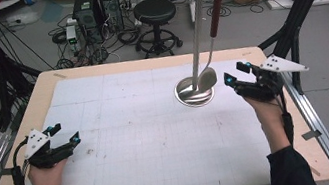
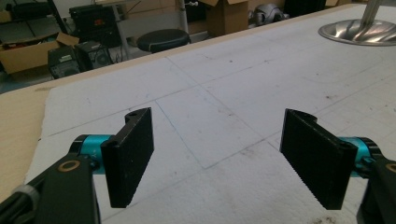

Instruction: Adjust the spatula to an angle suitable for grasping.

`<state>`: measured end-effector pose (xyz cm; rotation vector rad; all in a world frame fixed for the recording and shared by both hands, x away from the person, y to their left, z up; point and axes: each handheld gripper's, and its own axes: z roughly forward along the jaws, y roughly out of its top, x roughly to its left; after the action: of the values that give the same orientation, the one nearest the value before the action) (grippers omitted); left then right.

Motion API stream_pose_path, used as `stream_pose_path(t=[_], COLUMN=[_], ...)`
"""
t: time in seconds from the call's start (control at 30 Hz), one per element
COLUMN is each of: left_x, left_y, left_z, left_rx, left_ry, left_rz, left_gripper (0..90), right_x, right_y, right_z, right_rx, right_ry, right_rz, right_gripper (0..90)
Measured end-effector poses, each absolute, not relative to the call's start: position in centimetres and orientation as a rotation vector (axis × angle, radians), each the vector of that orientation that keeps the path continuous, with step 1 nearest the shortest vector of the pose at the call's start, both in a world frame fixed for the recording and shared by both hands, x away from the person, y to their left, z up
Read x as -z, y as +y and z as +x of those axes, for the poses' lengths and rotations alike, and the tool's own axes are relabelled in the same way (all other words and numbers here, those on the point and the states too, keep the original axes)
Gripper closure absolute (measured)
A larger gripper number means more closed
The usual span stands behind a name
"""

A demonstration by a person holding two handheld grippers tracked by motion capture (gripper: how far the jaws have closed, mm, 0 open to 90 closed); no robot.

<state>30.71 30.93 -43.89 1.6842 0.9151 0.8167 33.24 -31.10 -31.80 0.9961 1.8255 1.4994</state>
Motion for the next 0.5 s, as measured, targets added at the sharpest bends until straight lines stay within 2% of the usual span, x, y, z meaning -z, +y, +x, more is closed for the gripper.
stream_pose_path(t=[0.13, 0.5], left_x=[43.5, 43.0], left_y=[30.7, 29.8], left_z=[30.6, 30.6], left_rx=[-0.836, -0.854], left_ry=[0.898, 0.842], left_rz=[1.690, 1.710], left_gripper=[26.6, 26.2], right_x=[33.4, 38.3], right_y=[-31.8, -33.6], right_z=[31.6, 29.1], right_rx=[-1.515, -1.512], right_ry=[1.804, 1.787], right_rz=[1.003, 1.080], right_gripper=[26.6, 20.2])
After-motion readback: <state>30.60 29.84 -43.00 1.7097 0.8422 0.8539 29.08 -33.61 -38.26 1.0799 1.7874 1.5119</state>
